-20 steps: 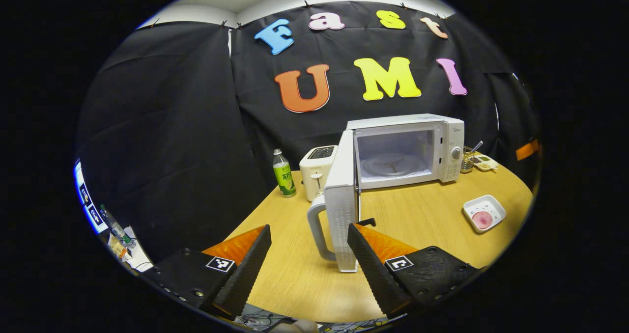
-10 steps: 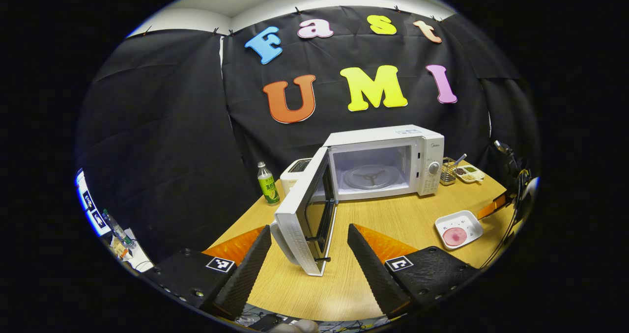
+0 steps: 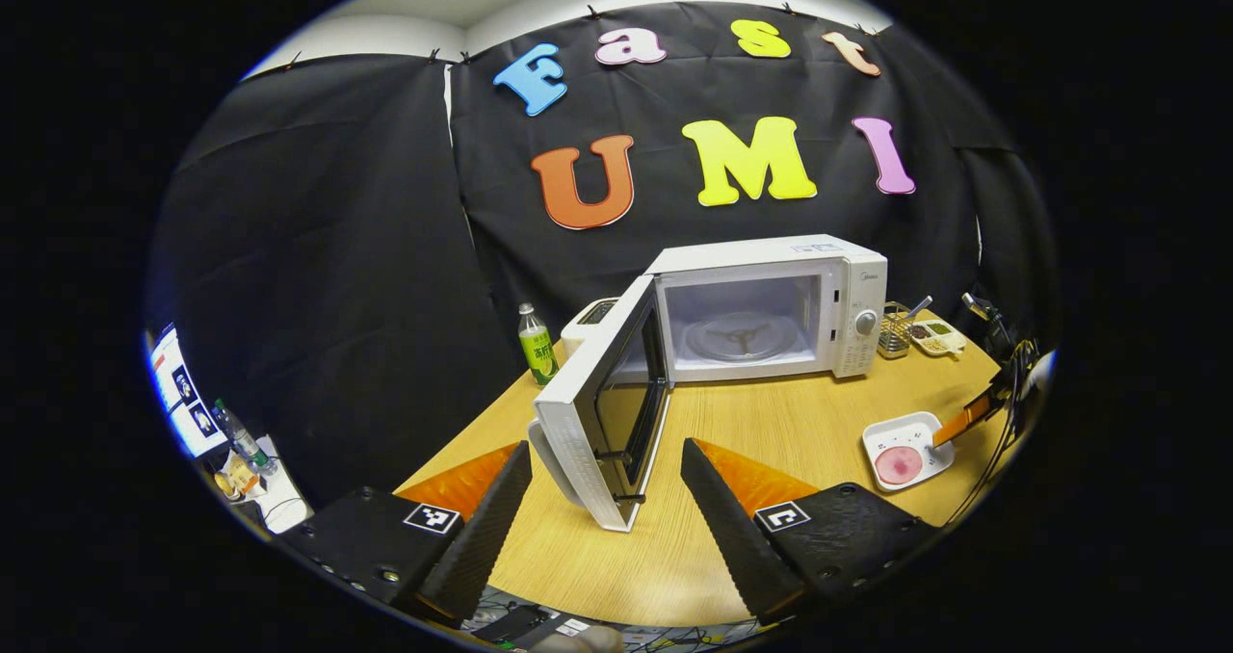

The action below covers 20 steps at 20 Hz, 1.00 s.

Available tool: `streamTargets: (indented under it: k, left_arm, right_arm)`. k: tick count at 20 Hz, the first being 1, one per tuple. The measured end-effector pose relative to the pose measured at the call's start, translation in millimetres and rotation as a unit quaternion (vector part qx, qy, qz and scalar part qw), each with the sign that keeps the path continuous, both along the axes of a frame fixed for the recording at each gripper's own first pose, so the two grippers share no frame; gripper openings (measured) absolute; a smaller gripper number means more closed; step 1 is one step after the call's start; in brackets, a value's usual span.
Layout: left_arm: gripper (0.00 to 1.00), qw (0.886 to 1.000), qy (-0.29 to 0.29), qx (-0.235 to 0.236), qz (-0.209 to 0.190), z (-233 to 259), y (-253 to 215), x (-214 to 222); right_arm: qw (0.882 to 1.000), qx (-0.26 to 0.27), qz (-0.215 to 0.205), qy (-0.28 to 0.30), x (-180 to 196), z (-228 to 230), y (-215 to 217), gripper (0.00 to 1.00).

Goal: Open the microwave oven with the left hand, put the food in, and close the microwave oven.

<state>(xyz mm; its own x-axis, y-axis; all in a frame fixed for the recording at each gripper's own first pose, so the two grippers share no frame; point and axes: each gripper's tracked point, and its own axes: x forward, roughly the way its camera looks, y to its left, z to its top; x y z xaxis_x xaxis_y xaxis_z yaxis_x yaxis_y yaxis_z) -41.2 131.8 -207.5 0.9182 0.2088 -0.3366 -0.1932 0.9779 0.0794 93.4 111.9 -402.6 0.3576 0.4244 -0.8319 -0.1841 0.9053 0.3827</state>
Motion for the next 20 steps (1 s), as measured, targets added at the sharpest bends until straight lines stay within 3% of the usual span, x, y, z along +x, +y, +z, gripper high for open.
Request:
streamTargets:
  k: [1,3,4,5,7,13,20]
  left_arm:
    - [0.95,1.000,0.001,0.001,0.001,-1.1,1.2,-0.8]
    - [0.95,1.000,0.003,0.001,0.005,-2.2,3.9,-1.5]
    - [0.95,1.000,0.003,0.000,0.007,-3.0,6.1,-2.0]
    - [0.95,1.000,0.003,-0.001,0.008,-3.2,7.8,-2.3]
    - [0.95,1.000,0.004,-0.001,0.010,-3.6,11.2,-2.8]
    - [0.95,1.000,0.002,0.000,0.013,-3.9,18.1,-6.8]
    - [0.95,1.000,0.008,0.001,0.011,-8.2,24.9,-10.3]
  right_arm:
    - [1.000,-0.002,0.003,0.008,-1.5,-1.9,-0.6,0.43]
    - [1.000,-0.006,-0.001,0.010,-0.3,-5.0,-3.3,0.30]
    - [1.000,-0.011,-0.002,0.015,-0.1,-4.8,-6.1,0.12]
    - [1.000,-0.016,-0.007,0.017,1.6,-4.3,-9.8,0.16]
    - [0.999,-0.012,-0.017,0.031,1.8,-5.9,-8.6,0.07]
    - [0.999,0.017,-0.011,0.037,-4.5,-1.7,2.4,0.04]
    - [0.992,0.098,-0.058,0.048,-10.8,11.5,17.8,0.03]
